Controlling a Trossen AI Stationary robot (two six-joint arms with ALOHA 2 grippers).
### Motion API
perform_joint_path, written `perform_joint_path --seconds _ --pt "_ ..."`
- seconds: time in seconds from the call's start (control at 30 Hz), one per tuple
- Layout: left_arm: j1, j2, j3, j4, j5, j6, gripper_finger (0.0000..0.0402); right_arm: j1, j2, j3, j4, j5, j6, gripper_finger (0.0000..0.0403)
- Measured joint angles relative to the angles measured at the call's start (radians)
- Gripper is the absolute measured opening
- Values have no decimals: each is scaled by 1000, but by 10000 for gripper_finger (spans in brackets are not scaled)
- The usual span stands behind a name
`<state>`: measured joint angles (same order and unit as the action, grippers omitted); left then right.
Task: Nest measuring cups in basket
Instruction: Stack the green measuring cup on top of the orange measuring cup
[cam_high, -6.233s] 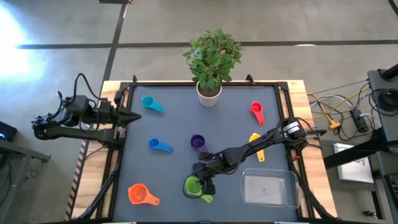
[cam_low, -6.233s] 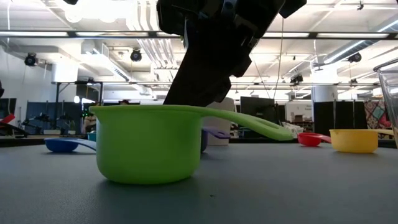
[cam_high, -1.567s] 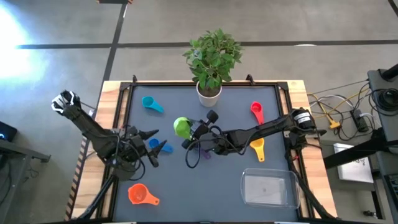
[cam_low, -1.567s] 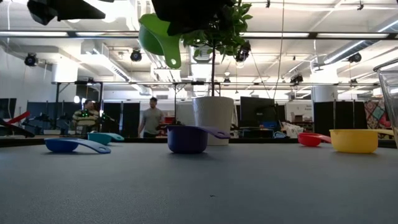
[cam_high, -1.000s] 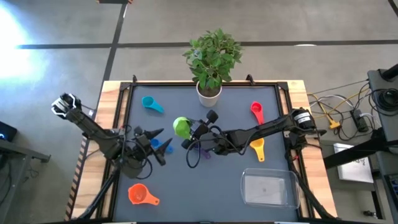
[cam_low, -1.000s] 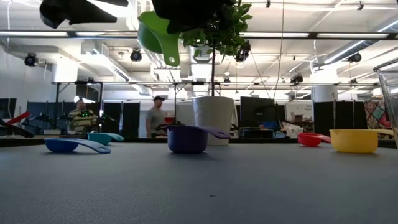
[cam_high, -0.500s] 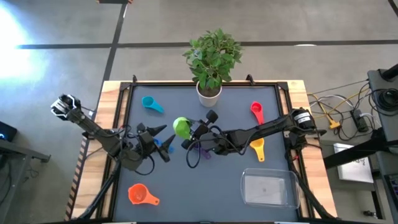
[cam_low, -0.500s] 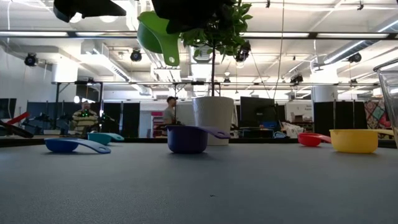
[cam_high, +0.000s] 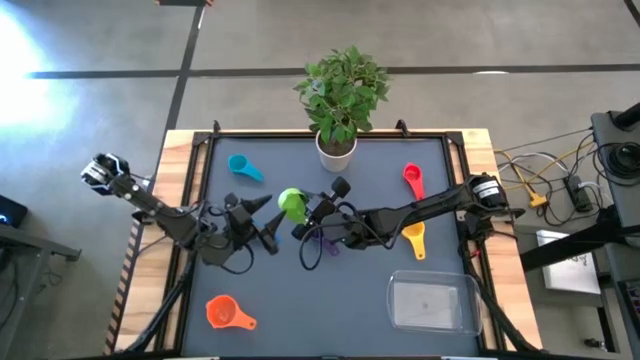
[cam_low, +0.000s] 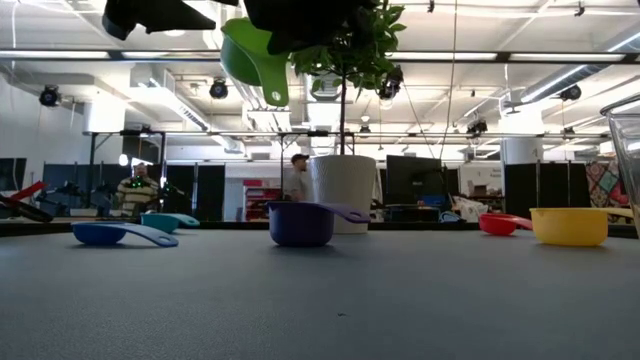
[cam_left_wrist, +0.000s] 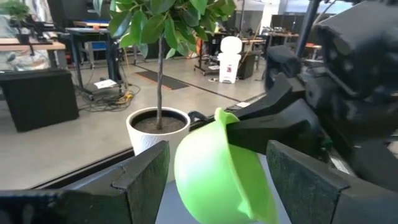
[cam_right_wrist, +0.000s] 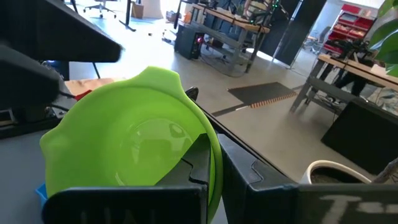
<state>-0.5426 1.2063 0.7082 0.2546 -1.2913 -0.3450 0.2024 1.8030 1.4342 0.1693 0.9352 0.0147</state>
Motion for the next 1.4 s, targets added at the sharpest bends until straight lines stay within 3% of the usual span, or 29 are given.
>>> perform_joint_path --seconds 0.67,0.87,1.4 --pt "44 120 49 23 -34 111 246 0 0 -1 13 -21 1 9" --pt "44 179 125 2 -88 210 217 0 0 -1 23 -46 0 8" --pt "43 232 155 -63 -176 198 123 2 1 -1 23 -46 -15 9"
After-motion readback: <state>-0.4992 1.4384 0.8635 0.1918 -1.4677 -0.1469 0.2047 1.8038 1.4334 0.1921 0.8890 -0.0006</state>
